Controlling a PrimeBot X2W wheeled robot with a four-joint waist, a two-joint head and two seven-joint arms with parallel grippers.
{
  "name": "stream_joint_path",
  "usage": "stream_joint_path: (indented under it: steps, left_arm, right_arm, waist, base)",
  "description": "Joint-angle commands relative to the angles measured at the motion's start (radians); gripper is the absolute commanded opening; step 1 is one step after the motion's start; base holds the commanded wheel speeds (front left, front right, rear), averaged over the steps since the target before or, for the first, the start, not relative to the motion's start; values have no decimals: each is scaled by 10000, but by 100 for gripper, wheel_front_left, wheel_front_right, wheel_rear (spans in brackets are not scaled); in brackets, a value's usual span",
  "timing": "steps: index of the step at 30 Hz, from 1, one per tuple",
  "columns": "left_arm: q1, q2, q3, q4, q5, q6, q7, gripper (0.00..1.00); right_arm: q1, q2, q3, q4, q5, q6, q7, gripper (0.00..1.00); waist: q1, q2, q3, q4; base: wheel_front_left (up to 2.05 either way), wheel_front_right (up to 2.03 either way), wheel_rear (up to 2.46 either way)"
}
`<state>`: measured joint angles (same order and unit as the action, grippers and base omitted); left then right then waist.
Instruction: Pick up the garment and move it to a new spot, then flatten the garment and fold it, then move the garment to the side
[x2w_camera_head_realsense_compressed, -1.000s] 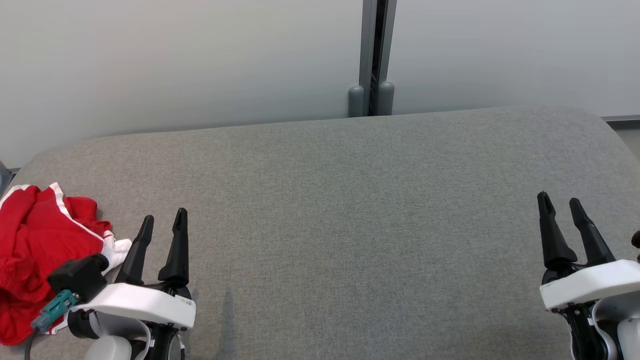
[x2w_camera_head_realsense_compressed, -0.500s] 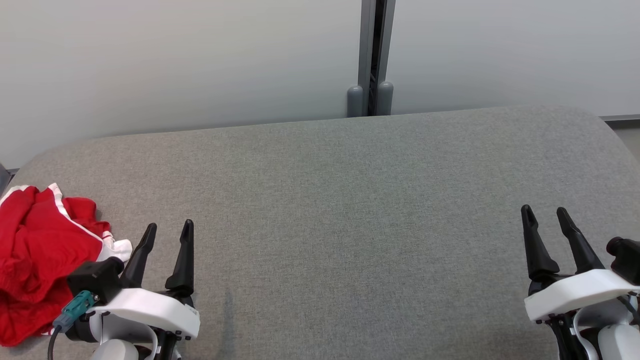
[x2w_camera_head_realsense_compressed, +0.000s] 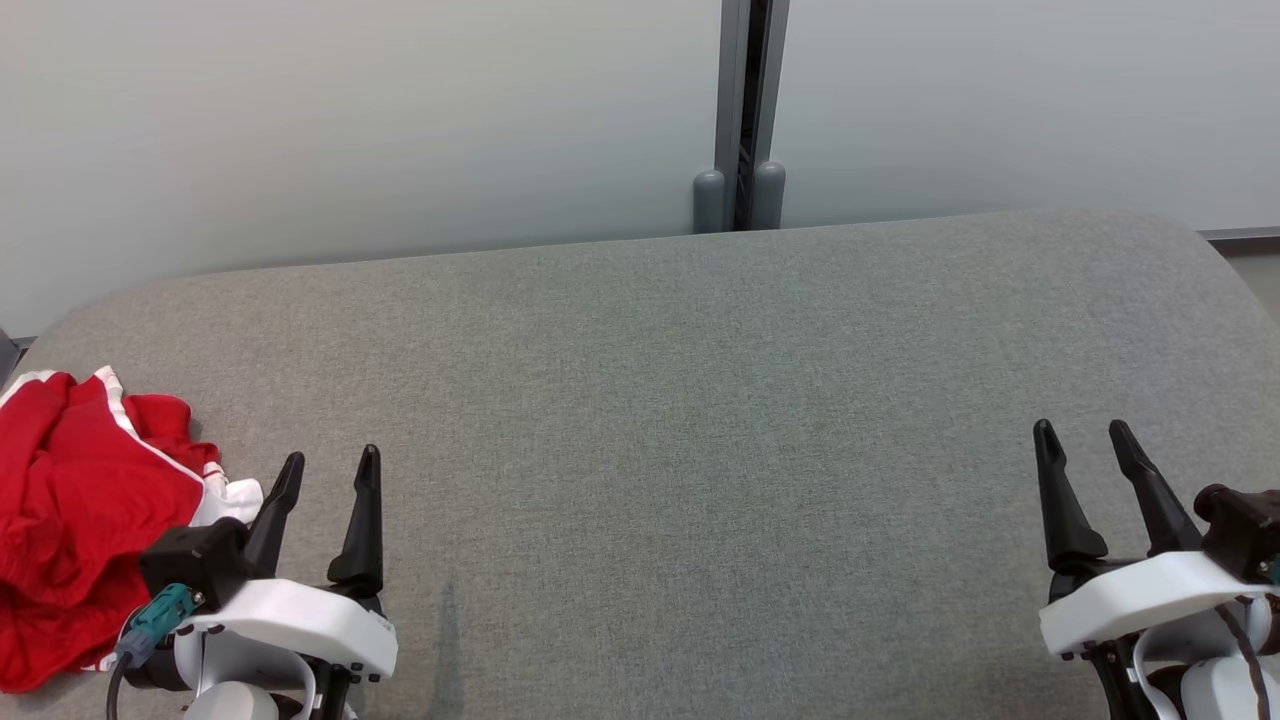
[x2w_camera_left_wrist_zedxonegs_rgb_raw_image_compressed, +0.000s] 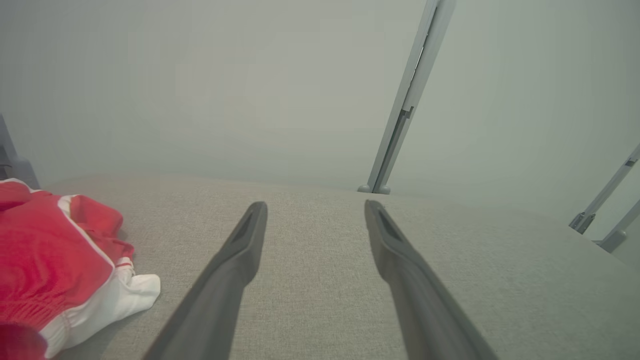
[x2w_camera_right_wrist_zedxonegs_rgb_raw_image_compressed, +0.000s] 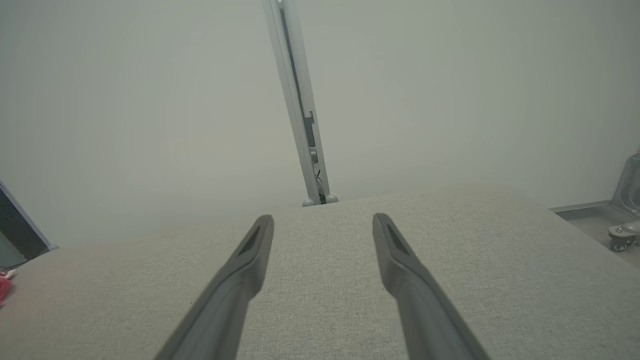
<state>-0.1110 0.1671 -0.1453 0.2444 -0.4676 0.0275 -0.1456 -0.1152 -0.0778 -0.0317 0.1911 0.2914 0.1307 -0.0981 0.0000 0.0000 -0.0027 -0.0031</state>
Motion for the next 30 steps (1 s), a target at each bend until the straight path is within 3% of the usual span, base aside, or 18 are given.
stream_joint_path:
  steps: [1,30]
  left_arm:
    - [-66,37,55,-20,167,49,-49,100]
    - [-48,212,-59,172,1476,348,50,100]
  right_arm:
    - [4,-58,-30,-82,-258,0,-129,100]
    - [146,170,-99,196,-1681,0,-751,100]
  waist:
    - [0,0,-2,-2]
    - [0,0,-19,-59]
  base:
    - [0,0,0]
    - [0,0,0]
